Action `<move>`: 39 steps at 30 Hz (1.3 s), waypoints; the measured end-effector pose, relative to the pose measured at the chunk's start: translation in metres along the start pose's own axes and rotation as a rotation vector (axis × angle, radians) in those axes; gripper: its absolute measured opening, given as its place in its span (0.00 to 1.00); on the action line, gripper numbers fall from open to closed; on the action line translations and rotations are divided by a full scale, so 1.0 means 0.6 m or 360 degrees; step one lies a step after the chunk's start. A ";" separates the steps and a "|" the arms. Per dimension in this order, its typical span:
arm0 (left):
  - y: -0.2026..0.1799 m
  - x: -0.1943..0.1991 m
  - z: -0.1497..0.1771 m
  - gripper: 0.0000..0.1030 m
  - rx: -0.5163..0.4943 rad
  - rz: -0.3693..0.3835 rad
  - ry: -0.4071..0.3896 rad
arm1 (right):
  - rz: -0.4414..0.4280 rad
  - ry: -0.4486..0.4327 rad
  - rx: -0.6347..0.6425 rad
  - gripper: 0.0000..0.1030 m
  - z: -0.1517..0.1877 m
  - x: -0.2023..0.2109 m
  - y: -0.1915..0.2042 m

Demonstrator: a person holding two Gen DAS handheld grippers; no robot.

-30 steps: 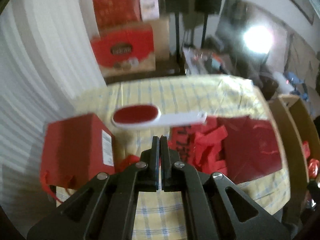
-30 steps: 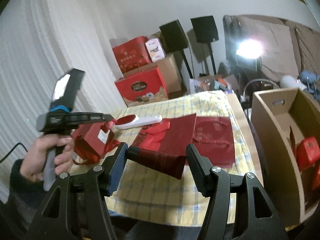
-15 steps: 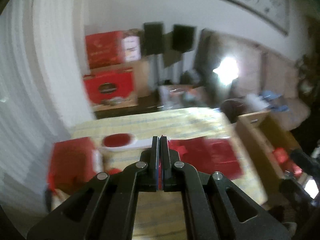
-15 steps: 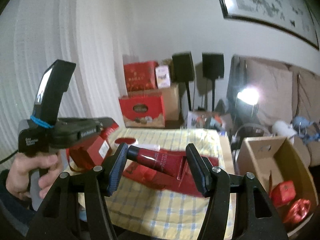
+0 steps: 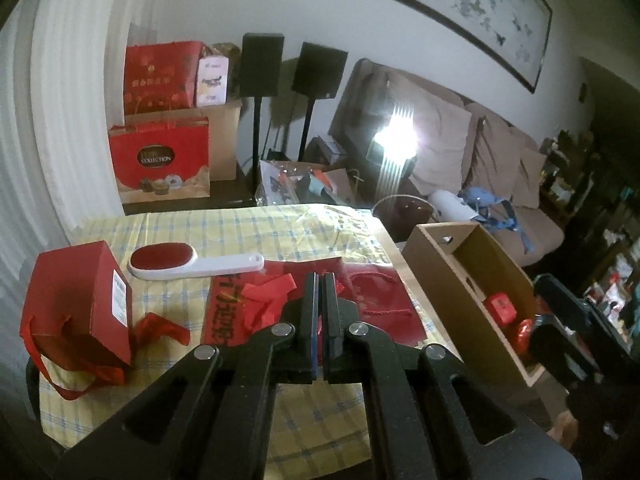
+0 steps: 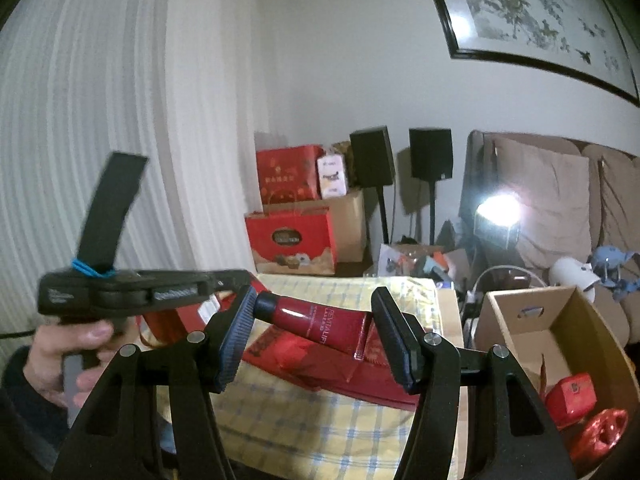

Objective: Organize objects
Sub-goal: 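Carry the red item and red tube toward the cardboard box with both grippers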

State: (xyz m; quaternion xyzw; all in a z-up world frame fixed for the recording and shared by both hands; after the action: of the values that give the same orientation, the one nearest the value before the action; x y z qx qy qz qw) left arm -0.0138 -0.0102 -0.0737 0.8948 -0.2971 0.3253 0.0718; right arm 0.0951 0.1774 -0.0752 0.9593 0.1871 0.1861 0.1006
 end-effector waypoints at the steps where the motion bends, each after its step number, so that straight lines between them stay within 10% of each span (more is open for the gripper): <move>1: -0.002 -0.002 0.001 0.01 -0.0007 -0.0017 -0.0003 | 0.0001 -0.0001 -0.0001 0.59 0.005 -0.004 -0.007; 17: -0.025 -0.035 -0.017 0.01 0.0046 -0.0457 0.0029 | 0.0057 -0.0122 -0.0184 0.59 0.030 0.016 -0.176; 39: -0.117 -0.018 -0.051 0.01 0.0004 -0.0487 -0.0138 | 0.0183 -0.0169 -0.0094 0.59 -0.029 0.101 -0.225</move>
State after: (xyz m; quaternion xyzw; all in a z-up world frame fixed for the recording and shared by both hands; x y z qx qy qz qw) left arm 0.0036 0.0623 -0.0520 0.9429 -0.1598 0.2721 0.1066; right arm 0.0971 0.3264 -0.0752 0.9736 0.1205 0.1460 0.1279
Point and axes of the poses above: each gripper's, at about its wrist camera, not at the fingertips, and x roughly against the way its jaws point, y to its left, z to its underside, the point moved 2 cm from there along -x, roughly the way its jaws point, and after that the axes turned 9 degrees about -x, right-handed, at the moved point
